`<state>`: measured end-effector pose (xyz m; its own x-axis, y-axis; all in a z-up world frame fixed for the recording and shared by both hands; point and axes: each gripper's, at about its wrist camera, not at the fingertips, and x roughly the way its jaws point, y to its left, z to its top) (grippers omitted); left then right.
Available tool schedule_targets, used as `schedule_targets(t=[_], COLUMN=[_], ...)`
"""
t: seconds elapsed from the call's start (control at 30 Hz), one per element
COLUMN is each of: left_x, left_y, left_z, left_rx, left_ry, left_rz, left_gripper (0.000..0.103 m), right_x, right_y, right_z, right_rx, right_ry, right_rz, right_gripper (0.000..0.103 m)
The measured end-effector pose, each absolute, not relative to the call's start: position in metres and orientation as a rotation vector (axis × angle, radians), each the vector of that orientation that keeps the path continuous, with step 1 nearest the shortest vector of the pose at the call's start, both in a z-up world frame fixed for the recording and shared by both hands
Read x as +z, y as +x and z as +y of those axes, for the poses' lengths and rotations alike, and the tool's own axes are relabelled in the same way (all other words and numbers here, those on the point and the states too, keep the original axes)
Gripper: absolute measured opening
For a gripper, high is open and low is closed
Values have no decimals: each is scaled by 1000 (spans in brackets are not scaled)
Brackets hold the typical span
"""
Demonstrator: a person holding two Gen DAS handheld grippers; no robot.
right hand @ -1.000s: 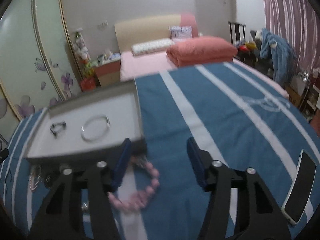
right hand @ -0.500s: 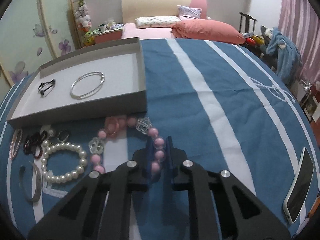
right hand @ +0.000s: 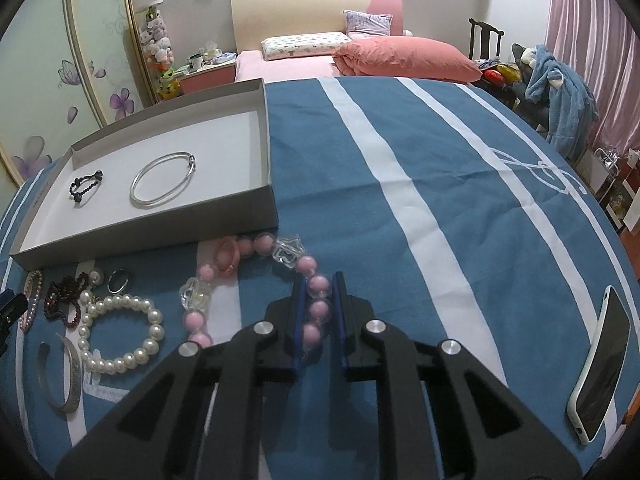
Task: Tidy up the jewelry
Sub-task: 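Close the right tool on the pink crystal bracelet while the left tool moves to the pink pearl strand, then grasp and lift the pink pearl strand with the left tool while the right tool lifts the pink bracelet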
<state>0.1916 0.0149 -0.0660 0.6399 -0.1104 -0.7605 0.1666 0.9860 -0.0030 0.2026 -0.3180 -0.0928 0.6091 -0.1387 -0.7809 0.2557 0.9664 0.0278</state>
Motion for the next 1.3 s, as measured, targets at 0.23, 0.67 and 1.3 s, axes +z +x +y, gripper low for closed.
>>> schedule_targets(t=[0.23,0.67,1.3], left_x=[-70,-70,-31], left_y=[197,196,176], left_z=[15,12,54], left_rx=[-142,-149,-154], left_ry=[112,141,-72], left_rz=[881,879,732], left_gripper=[24,7,6], right_x=[-92,-91,-38], right_y=[202,201,162], right_z=[-319,-319,-301], right_rx=[-228,-219,2], right_ry=[140,154,320], right_rz=[889,885,624], right_gripper=[14,14,14])
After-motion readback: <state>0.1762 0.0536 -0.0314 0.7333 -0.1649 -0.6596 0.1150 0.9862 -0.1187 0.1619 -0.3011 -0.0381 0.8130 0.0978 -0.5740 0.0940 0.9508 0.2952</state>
